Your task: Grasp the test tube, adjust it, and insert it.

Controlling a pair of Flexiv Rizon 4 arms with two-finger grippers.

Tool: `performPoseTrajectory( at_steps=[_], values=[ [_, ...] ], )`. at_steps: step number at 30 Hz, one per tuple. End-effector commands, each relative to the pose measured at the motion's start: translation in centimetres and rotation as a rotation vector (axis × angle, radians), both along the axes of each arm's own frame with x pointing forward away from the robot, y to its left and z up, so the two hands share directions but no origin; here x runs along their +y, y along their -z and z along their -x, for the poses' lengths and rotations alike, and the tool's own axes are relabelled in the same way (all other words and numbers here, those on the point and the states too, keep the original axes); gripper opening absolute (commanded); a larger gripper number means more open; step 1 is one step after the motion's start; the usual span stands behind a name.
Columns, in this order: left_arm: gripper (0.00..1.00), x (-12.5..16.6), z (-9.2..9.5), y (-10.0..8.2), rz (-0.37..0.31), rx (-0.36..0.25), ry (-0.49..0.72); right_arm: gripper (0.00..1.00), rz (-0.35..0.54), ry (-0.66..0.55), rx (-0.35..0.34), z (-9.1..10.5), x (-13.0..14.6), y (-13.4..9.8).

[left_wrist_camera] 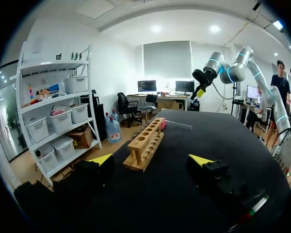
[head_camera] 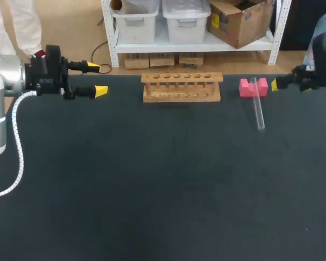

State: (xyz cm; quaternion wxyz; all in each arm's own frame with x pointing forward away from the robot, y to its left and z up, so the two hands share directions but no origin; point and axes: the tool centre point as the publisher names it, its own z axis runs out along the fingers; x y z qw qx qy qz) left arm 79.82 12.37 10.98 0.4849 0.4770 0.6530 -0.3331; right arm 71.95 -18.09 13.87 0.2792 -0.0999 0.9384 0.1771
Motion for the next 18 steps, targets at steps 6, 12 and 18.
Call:
performPoseTrajectory(
  at_steps=[6,12,18],
  values=[
    [1.00,0.0,0.2,0.1,0.003,-0.006,-0.005,1.00,0.365,0.246,-0.084,-0.9,0.3,-0.2],
    [1.00,0.0,0.2,0.1,0.003,-0.006,-0.005,1.00,0.352,0.289,-0.194,-1.3,0.0,0.3],
    [1.00,0.0,0.2,0.1,0.003,-0.006,-0.005,1.00,0.351,0.301,-0.226,-2.4,0.1,1.2]
  ],
)
